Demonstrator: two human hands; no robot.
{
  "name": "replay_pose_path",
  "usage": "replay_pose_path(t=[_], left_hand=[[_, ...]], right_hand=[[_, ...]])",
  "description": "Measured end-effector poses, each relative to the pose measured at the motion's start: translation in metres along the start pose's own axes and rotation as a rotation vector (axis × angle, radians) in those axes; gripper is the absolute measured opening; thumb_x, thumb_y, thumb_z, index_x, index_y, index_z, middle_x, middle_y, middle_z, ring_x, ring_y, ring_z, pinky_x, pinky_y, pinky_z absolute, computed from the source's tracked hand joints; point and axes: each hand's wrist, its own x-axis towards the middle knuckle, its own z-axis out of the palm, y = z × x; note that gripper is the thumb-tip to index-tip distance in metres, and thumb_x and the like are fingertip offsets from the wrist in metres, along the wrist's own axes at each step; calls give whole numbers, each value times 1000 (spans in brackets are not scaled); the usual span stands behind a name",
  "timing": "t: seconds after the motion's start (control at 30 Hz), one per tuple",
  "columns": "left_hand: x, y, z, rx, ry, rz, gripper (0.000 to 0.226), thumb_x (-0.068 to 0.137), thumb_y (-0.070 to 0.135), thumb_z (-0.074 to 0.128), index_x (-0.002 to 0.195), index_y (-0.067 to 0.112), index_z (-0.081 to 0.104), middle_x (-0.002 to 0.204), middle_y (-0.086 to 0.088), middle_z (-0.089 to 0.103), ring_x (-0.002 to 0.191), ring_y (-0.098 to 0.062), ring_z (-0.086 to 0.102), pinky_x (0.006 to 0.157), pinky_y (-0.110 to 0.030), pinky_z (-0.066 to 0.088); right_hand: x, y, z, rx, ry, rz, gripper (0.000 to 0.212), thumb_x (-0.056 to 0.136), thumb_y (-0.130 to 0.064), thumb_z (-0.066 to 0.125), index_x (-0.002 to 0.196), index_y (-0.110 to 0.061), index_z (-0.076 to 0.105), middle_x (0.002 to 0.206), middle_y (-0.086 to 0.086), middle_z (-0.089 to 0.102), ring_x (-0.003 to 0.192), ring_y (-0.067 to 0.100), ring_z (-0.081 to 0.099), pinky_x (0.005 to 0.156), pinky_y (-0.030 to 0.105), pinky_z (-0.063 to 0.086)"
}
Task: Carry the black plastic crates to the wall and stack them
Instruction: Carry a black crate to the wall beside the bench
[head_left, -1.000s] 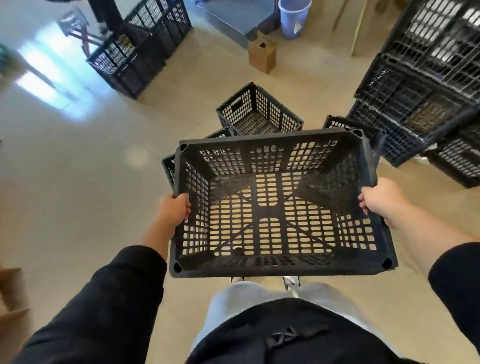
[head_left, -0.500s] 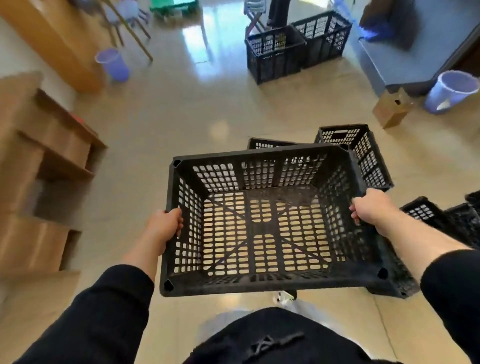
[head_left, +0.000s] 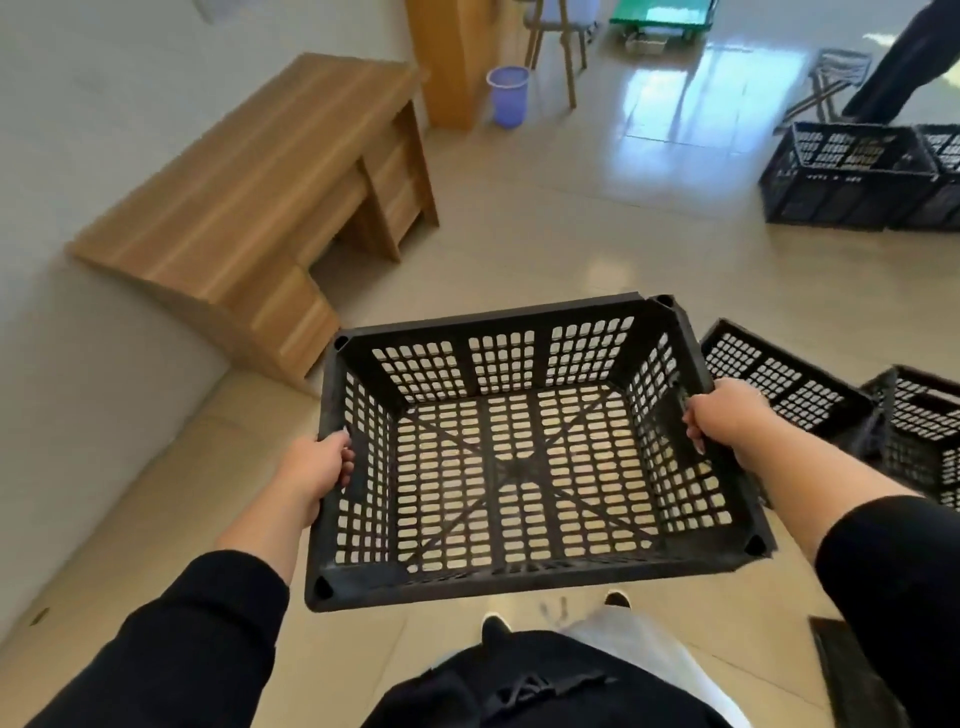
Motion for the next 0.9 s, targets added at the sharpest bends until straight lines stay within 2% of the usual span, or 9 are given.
replay_pose_path(t=[0.1, 0.17, 0.33, 0.53, 0.67, 0.73, 0.83, 0.9], left_hand=[[4, -30, -53, -60, 85, -49, 22, 103, 27, 62, 106, 7, 70, 86, -8, 68, 75, -22, 61, 76, -41, 54], [4, -52, -82, -104, 144, -87, 23, 103, 29, 62, 105, 7, 71, 85, -8, 68, 75, -23, 62, 77, -42, 55], [-2, -102, -136, -226, 297, -197, 26, 103, 30, 62, 102, 6, 72, 81, -8, 69, 74, -24, 63, 77, -44, 56], [-24, -135, -176, -372, 489, -324, 30, 103, 33, 61, 91, 8, 72, 78, -8, 70, 71, -24, 63, 75, -42, 56], [-42, -158, -197, -449, 618, -372, 28, 104, 29, 60, 94, 6, 72, 79, -9, 69, 71, -23, 62, 71, -40, 54], [-53, -173, -206, -492, 671, -396, 24, 105, 25, 59, 97, 6, 71, 81, -9, 68, 72, -22, 61, 70, -39, 53], [-66, -201, -224, -567, 742, -437, 21, 104, 23, 61, 99, 6, 71, 82, -9, 68, 72, -21, 60, 69, -38, 53], [-72, -221, -237, -610, 779, -471, 22, 104, 23, 61, 99, 4, 71, 82, -10, 68, 71, -22, 60, 68, -39, 53]], right_hand=[[-4, -48, 47, -95, -72, -21, 11, 97, -9, 60, 99, 1, 64, 88, 20, 73, 82, 37, 74, 81, 54, 63], [-5, -79, 78, -119, -127, -46, 11, 96, -10, 58, 101, -1, 63, 94, 24, 73, 84, 41, 73, 85, 59, 62], [-7, -155, 154, -269, -222, -199, 11, 95, -3, 55, 95, 5, 63, 85, 26, 71, 67, 35, 67, 76, 53, 62], [-11, -236, 240, -395, -372, -332, 15, 93, -7, 55, 96, 3, 64, 84, 26, 71, 68, 35, 67, 79, 55, 61], [-25, -279, 297, -479, -459, -410, 13, 92, -8, 55, 98, 1, 64, 87, 26, 72, 73, 38, 69, 81, 58, 62], [-39, -295, 325, -513, -513, -444, 11, 94, -7, 57, 99, 2, 61, 87, 23, 70, 75, 37, 68, 78, 53, 61], [-70, -319, 367, -564, -581, -550, 10, 96, -5, 57, 86, -3, 59, 75, 14, 63, 65, 27, 60, 69, 43, 54], [-90, -331, 396, -600, -604, -603, 16, 96, -5, 56, 80, -7, 58, 74, 13, 62, 67, 28, 60, 73, 43, 54]])
